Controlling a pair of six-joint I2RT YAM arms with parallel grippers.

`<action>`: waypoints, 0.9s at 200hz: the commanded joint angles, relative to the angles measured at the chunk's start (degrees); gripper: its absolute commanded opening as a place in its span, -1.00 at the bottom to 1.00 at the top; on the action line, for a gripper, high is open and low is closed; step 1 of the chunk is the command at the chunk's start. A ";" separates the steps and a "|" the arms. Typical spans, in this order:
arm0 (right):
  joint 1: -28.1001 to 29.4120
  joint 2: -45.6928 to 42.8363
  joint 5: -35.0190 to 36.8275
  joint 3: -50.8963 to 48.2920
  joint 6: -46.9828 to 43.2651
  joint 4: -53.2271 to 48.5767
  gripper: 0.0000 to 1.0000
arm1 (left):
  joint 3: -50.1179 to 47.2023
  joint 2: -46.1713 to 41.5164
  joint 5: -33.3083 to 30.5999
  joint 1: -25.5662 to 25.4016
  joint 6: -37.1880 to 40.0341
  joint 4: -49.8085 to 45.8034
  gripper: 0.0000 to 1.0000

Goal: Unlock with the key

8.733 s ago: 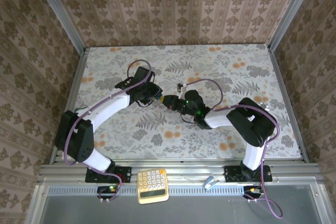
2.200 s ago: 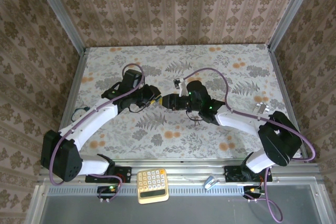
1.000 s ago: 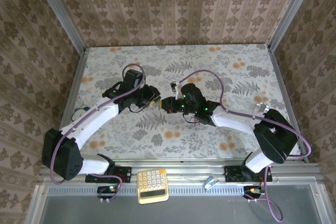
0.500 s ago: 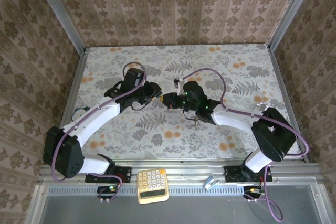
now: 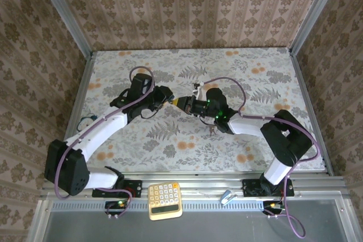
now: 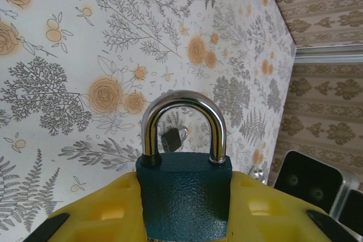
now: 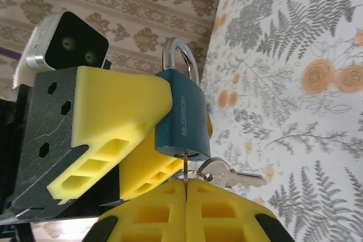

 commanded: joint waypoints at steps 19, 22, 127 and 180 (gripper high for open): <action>-0.49 1.90 -2.05 1.50 3.46 6.72 -1.00 | -1.53 -2.35 8.06 -0.61 -1.57 1.13 -0.85; -0.33 1.37 -1.58 1.63 2.08 4.47 -0.94 | -1.56 -2.44 7.99 -0.60 -1.57 1.03 -0.85; 0.62 -4.20 2.49 3.20 -10.83 -13.00 -0.44 | -0.90 -1.86 8.25 -0.29 -1.14 0.43 -0.85; 0.55 -1.94 -2.22 3.81 -6.56 -5.56 -0.90 | -2.64 -2.51 8.80 -0.16 -1.91 5.14 -0.86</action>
